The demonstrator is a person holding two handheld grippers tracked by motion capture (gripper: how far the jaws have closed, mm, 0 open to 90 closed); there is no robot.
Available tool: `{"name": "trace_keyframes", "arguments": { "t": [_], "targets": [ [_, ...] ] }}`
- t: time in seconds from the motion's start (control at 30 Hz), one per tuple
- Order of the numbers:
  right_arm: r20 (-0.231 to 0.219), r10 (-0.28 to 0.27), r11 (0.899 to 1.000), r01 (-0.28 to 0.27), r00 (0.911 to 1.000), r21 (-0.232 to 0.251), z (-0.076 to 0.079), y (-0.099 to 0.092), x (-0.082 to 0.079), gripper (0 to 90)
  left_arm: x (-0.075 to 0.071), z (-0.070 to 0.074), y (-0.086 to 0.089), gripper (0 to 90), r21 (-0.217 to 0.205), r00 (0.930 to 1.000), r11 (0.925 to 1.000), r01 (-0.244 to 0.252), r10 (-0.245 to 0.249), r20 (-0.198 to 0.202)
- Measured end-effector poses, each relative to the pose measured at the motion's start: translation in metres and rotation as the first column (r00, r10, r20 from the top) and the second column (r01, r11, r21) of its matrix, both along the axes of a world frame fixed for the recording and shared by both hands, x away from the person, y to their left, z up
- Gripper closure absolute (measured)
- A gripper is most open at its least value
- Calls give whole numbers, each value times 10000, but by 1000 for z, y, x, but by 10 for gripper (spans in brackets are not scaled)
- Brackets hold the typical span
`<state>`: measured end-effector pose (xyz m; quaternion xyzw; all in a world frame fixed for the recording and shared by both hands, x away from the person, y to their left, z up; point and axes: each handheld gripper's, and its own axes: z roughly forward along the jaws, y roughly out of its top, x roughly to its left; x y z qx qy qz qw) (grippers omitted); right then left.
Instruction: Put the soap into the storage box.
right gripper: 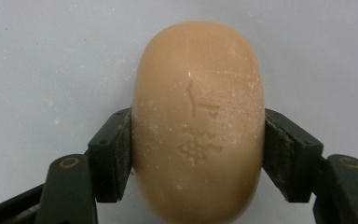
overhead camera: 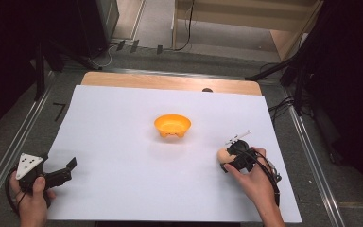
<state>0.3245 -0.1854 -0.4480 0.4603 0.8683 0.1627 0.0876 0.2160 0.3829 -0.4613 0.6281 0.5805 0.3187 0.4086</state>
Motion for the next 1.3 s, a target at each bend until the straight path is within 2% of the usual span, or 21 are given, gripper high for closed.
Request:
{"name": "trace_keyframes", "arguments": {
  "t": [0.23,0.37,0.5,1.03,1.17,1.3],
  "targets": [
    [-63,622,9981,-622,9980,-45,2,0,3,331,0,0,0,5,-15,10000,10000,-11,11,-9],
    [-81,738,9973,-739,9972,-33,2,2,4,331,0,0,0,5,-16,10000,10000,-6,6,-6],
    [21,1226,9924,-1226,9924,-116,5,6,6,331,0,0,0,5,-12,10000,10000,1,-1,4],
    [365,1815,9834,-1812,9827,-106,13,8,11,331,0,0,0,5,-11,10000,10000,-9,9,-7],
    [503,2146,9767,-2142,9754,-137,17,9,13,331,0,0,0,5,12,10000,10000,-8,8,-6],
    [567,2261,9741,-2253,9725,-195,20,11,15,331,0,0,0,5,-4,10000,10000,-2,2,12]
  ]
}}
